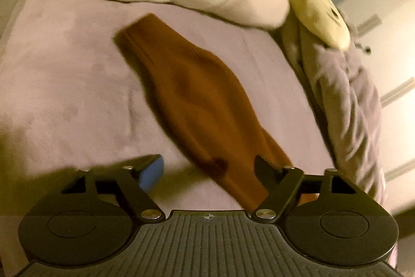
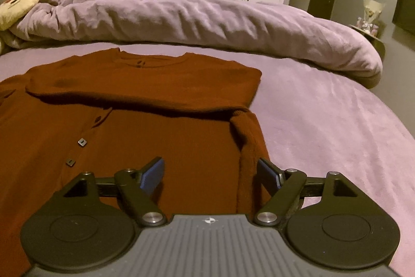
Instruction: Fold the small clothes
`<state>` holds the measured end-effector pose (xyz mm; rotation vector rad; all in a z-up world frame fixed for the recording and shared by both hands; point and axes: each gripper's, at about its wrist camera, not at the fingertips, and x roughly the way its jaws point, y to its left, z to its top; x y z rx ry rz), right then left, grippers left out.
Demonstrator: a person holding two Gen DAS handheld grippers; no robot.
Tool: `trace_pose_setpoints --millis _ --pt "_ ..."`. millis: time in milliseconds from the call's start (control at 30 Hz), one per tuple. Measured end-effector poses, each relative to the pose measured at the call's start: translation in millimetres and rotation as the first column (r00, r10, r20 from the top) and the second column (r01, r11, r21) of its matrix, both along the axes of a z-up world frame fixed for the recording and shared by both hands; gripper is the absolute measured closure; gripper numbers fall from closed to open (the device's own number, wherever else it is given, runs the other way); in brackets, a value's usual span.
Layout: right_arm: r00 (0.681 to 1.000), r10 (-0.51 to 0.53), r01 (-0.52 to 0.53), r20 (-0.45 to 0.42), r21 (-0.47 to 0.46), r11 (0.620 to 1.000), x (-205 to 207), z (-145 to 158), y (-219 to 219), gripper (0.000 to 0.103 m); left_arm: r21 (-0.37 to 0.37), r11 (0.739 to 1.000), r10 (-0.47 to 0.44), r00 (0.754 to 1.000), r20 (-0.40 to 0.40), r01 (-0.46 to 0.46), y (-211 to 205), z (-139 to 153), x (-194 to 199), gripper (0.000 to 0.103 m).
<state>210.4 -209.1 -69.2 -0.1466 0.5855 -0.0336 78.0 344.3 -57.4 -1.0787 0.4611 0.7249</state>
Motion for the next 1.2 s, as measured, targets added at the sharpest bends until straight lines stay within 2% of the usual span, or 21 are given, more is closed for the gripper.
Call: trace_pose_setpoints --millis 267,333,400,433,467,500,600,667,700,767,800,833,933,967,1000,1033,1067,1100,1133,1200 --pt "1.0 0.004 -0.004 0.007 0.021 1.0 0.5 5.6 7.9 0.024 -0.056 0.995 0.09 0.995 0.052 -0.087 26.2 -9.9 -9.8 0.036" --pt "1.0 -0.005 0.005 0.0 0.024 1.0 0.9 4.0 5.8 0.024 -0.058 0.993 0.107 0.993 0.056 -0.104 33.8 -10.4 -7.0 0.047" --pt "1.0 -0.025 0.026 -0.017 0.034 0.999 1.5 1.6 1.8 0.024 -0.042 0.994 0.105 0.994 0.039 -0.104 38.3 -7.9 -3.8 0.077" --pt "0.999 -0.035 0.036 -0.025 0.038 0.999 1.8 0.6 -0.4 0.024 -0.04 0.994 0.103 0.994 0.024 -0.102 40.5 -6.3 -1.8 0.087" --pt "0.998 -0.046 0.047 -0.033 0.043 0.998 2.1 -0.8 -2.9 0.024 -0.037 0.995 0.099 0.995 0.019 -0.098 41.5 -4.9 -1.0 0.095" --pt "0.998 -0.054 0.056 -0.038 0.045 0.997 2.0 -1.8 -4.7 0.024 -0.029 0.996 0.088 0.996 0.024 -0.087 41.5 -2.5 -0.4 0.095" --pt "0.996 -0.075 0.077 -0.045 0.059 0.995 1.6 -4.0 -10.4 0.024 0.095 0.995 0.006 1.0 0.017 -0.007 30.4 19.6 9.0 0.094" --pt "0.996 -0.082 0.085 -0.045 0.073 0.994 1.5 -5.0 -13.2 0.024 0.2 0.975 -0.095 0.995 -0.005 0.094 10.5 42.9 22.4 0.094" --pt "0.995 -0.083 0.086 -0.047 0.078 0.993 1.5 -5.6 -13.9 0.024 0.238 0.96 -0.151 0.988 -0.009 0.149 -2.5 53.8 28.9 0.094" --pt "0.996 -0.079 0.083 -0.042 0.086 0.993 0.7 -6.1 -14.3 0.024 0.344 0.891 -0.296 0.954 -0.053 0.296 -41.8 79.7 52.2 0.094" --pt "0.996 -0.075 0.079 -0.041 0.088 0.993 0.7 -5.9 -14.1 0.024 0.396 0.841 -0.368 0.926 -0.083 0.369 -64.5 89.8 63.7 0.094" --pt "0.996 -0.074 0.077 -0.04 0.09 0.993 0.3 -5.8 -13.8 0.024 0.452 0.767 -0.456 0.883 -0.116 0.455 -94.6 99.7 76.7 0.094" --pt "0.997 -0.07 0.074 -0.034 0.102 0.992 -1.4 -4.2 -13.8 0.024 0.503 0.605 -0.63 0.758 -0.171 0.617 -165.1 107.2 102.4 0.09" --pt "0.997 -0.073 0.075 -0.031 0.104 0.992 -2.5 -3.7 -14.7 0.024 0.491 0.556 -0.684 0.705 -0.188 0.67 -189.9 103.5 110.3 0.078" --pt "0.997 -0.073 0.076 -0.03 0.105 0.992 -3.1 -3.1 -15.3 0.024 0.479 0.522 -0.719 0.666 -0.199 0.706 -205.8 99.2 114.5 0.051" --pt "0.997 -0.074 0.077 -0.03 0.107 0.991 -3.2 -2.6 -16.5 0.024 0.463 0.488 -0.747 0.628 -0.215 0.74 -222.7 93.2 117.3 0.04" --pt "0.997 -0.075 0.078 -0.031 0.109 0.991 -3.8 -2.1 -17.6 0.024 0.454 0.464 -0.764 0.603 -0.23 0.761 -238.2 86.1 116.4 0.036" --pt "0.997 -0.073 0.077 -0.032 0.11 0.991 -3.6 -1.3 -18.6 0.024 0.445 0.451 -0.772 0.589 -0.239 0.773 -247.5 80.6 113.6 0.036" --pt "0.997 -0.069 0.072 -0.031 0.112 0.991 -3.7 -0.2 -18.8 0.024 0.427 0.451 -0.774 0.582 -0.249 0.783 -251.5 75.3 110.2 0.036" --pt "0.999 -0.046 0.049 -0.026 0.121 0.991 -3.9 2.7 -16.8 0.024 0.392 0.494 -0.749 0.609 -0.26 0.776 -247.9 66.9 100.4 0.032"
